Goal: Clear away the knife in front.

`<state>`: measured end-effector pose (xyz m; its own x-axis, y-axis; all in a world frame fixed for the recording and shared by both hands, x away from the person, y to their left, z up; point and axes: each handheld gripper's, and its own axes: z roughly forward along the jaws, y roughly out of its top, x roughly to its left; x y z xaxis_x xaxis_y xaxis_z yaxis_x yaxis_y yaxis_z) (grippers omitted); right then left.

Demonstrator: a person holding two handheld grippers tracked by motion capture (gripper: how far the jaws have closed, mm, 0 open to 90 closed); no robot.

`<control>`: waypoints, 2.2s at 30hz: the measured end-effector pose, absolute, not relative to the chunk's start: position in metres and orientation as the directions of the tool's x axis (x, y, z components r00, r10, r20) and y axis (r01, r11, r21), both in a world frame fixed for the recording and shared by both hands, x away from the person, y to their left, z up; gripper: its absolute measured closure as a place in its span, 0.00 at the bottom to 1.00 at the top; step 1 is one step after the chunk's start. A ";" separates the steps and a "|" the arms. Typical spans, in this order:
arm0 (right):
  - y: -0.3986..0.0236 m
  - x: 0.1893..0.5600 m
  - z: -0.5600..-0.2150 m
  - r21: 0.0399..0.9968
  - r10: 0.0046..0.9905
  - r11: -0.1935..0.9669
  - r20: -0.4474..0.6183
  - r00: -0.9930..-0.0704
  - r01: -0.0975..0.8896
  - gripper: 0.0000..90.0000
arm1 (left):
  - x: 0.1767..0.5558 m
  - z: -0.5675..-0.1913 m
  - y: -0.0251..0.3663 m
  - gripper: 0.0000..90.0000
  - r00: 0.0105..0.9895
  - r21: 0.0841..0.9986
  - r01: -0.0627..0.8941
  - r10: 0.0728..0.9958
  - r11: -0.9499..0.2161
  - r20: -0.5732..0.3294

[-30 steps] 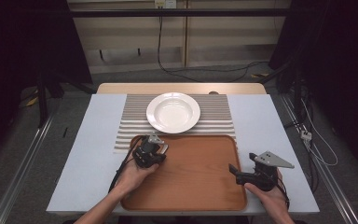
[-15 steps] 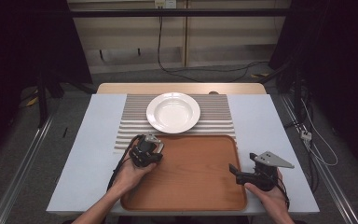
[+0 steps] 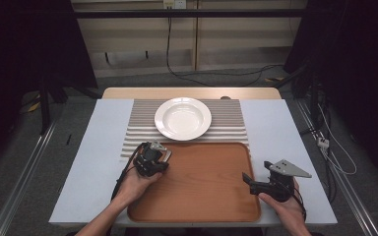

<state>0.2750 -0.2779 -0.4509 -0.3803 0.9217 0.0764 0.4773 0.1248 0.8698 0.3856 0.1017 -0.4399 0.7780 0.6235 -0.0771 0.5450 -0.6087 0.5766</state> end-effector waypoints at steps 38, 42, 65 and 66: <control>-0.276 0.275 -0.451 0.868 0.923 0.122 0.079 -0.376 0.482 0.09 | 0.374 -0.438 0.138 1.00 0.728 0.561 0.592 0.683 -0.579 -0.062; -0.276 0.276 -0.451 0.867 0.923 0.126 0.076 -0.378 0.482 0.09 | 0.373 -0.438 0.140 1.00 0.716 0.561 0.599 0.696 -0.572 -0.055; -0.276 0.276 -0.451 0.866 0.921 0.127 0.078 -0.382 0.483 0.09 | 0.365 -0.440 0.156 1.00 0.687 0.584 0.613 0.724 -0.532 -0.063; -0.276 0.276 -0.451 0.868 0.920 0.129 0.076 -0.384 0.480 0.09 | 0.366 -0.439 0.158 1.00 0.691 0.589 0.607 0.721 -0.533 -0.060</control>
<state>0.2757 -0.2760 -0.4513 -0.3841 0.9202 0.0758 0.4804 0.1290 0.8675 0.3657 0.1577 -0.4392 0.6908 0.7206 -0.0600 0.6074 -0.5333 0.5888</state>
